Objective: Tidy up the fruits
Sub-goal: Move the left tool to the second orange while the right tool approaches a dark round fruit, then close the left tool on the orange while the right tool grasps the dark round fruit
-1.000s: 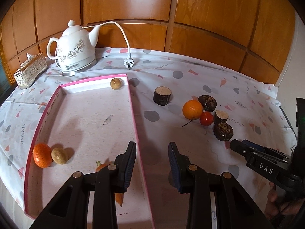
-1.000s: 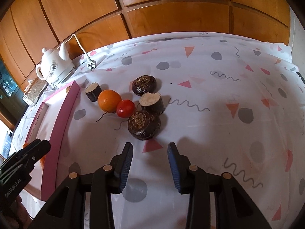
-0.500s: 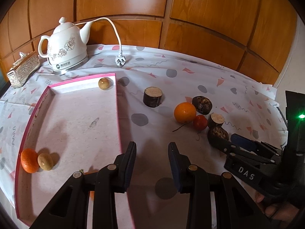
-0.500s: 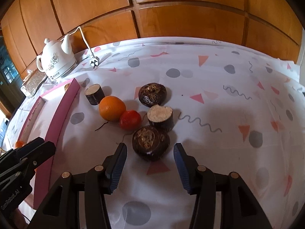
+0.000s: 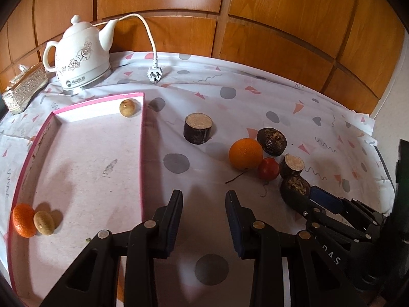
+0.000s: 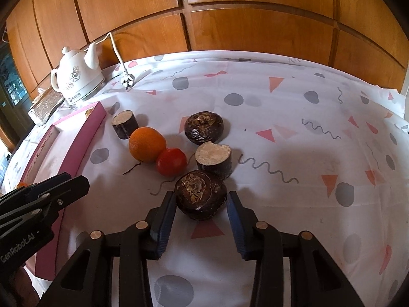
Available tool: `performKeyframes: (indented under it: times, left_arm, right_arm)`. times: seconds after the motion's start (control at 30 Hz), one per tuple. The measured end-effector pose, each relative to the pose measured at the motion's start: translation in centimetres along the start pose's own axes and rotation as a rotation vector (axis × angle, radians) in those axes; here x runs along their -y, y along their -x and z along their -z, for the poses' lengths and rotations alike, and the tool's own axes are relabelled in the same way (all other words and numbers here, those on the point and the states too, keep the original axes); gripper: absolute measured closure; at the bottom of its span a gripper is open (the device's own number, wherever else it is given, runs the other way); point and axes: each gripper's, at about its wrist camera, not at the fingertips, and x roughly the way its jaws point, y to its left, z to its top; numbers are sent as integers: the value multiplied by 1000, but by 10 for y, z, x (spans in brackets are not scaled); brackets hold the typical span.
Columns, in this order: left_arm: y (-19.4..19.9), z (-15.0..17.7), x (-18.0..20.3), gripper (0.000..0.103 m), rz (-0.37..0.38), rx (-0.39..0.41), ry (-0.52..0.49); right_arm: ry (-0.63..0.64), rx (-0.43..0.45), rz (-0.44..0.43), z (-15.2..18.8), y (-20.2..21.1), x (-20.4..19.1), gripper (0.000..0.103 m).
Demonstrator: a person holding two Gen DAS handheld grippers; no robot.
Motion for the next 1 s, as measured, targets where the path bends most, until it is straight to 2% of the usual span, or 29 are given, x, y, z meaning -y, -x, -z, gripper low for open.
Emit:
performKeyframes:
  times: [0.27, 0.6, 0.7, 1.0]
  left_arm:
    - [-14, -5, 13, 68, 30, -23, 1]
    - [-34, -26, 29, 68, 70, -26, 34]
    - [-42, -30, 31, 61, 68, -27, 55]
    - [-53, -35, 40, 58, 60, -2, 37]
  right_arm:
    - [-16, 19, 75, 4, 7, 15, 62]
    - [-42, 29, 44, 8, 6, 22, 62]
    - [-46, 35, 38, 8, 6, 23, 62]
    - [-55, 56, 41, 11, 7, 23, 62]
